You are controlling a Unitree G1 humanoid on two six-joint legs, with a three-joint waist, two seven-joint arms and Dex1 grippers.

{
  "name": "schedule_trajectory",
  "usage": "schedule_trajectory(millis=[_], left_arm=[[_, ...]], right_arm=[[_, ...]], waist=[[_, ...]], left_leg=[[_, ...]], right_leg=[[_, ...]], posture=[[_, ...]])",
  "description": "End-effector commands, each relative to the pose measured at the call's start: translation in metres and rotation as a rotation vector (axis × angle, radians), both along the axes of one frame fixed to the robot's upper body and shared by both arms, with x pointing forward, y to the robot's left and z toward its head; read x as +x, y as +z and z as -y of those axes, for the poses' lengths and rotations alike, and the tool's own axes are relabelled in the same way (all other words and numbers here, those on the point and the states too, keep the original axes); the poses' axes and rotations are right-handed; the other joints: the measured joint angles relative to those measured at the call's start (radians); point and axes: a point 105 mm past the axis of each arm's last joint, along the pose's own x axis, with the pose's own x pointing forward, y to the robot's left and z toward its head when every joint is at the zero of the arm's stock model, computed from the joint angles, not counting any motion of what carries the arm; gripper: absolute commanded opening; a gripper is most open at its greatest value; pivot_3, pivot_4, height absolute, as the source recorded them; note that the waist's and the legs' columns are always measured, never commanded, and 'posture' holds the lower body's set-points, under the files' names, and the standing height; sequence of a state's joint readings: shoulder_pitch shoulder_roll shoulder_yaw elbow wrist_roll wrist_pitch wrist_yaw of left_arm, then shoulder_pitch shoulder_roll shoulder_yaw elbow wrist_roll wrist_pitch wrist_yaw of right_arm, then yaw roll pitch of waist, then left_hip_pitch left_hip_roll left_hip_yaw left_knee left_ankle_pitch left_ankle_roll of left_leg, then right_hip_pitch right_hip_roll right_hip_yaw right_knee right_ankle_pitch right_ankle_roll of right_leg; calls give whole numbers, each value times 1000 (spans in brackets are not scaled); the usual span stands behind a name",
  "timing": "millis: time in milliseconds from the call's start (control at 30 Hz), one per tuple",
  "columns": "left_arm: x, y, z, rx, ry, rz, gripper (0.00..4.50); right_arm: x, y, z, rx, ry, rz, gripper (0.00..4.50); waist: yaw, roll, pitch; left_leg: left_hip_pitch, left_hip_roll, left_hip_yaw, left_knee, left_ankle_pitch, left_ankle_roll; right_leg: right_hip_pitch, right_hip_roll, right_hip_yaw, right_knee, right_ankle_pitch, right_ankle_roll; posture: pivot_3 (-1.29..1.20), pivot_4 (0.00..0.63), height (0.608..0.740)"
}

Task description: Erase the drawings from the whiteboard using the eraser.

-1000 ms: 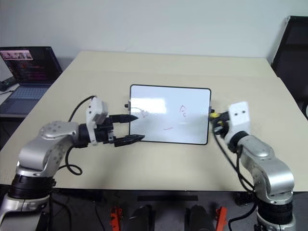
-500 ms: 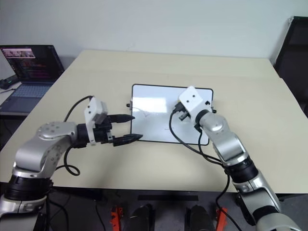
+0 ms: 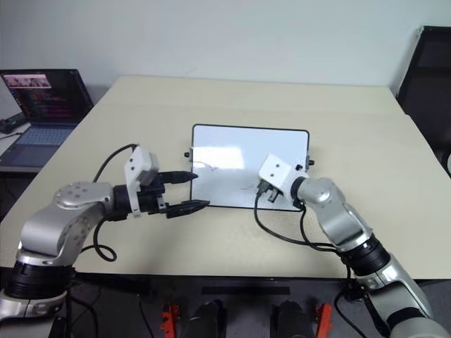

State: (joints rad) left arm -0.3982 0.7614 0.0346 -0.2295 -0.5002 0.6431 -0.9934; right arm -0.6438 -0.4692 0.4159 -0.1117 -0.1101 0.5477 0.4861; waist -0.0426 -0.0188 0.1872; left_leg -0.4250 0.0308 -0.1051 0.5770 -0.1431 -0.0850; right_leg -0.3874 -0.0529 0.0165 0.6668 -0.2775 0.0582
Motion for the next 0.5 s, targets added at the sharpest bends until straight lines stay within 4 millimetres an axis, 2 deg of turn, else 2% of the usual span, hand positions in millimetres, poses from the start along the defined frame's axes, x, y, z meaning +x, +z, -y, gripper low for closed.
schedule_trajectory(millis=[33, 100, 300, 400, 500], left_arm=[[-3, 14, 0, 2, -11, 58, 4500], [-4, 14, 0, 0, -12, 56, 4500], [-4, 13, 1, -4, -14, 54, 4500], [-4, 12, 1, -5, -14, 54, 4500], [-4, 12, 2, -6, -16, 53, 4500]], right_arm=[[26, 34, 23, 18, -186, 205, 959], [30, 39, 26, 26, -218, 238, 959], [18, -3, 31, -45, -164, 24, 959], [-1, -30, 34, -120, -77, -130, 959], [-9, -37, 35, -163, -38, -171, 959]], waist=[[-1, 0, 0], [0, 0, 0], [10, -1, -1], [11, -1, -1], [10, -3, -2]], left_leg=[[0, 0, 0, 0, 1, 1], [0, 0, 0, 0, 2, 0], [0, 0, 0, 0, 3, -1], [0, 0, 0, 0, 3, -1], [1, 0, 0, 0, 3, -1]], right_leg=[[0, 0, 0, 0, 1, -1], [0, 0, 0, 0, 2, -1], [0, 0, 0, -1, 2, -1], [1, 0, 0, -1, 2, -2], [2, 0, 0, -1, 2, -2]], posture=[[0, 150, 740], [0, 150, 740], [0, 150, 740], [0, 150, 740], [0, 150, 740]])
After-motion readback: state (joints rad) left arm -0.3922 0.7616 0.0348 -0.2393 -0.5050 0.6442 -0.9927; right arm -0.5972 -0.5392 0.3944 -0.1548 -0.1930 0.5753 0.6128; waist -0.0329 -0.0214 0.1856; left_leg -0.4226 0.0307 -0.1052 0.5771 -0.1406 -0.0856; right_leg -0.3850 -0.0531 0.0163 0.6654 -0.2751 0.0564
